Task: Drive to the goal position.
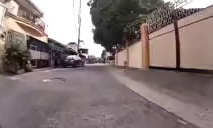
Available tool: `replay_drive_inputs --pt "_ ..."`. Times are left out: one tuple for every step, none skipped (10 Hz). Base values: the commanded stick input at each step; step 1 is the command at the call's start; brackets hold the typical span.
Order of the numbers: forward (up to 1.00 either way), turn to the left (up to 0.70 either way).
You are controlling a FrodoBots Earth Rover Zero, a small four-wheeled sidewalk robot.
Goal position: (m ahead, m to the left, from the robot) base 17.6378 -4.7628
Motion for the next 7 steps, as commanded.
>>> replay_drive_inputs --pt "1.0 0.0" --pt "1.0 0.0" --pt "1.0 0.0" --pt "1.0 0.0" --pt "1.0 0.0" --pt "1.0 0.0" --pt "1.0 0.0"
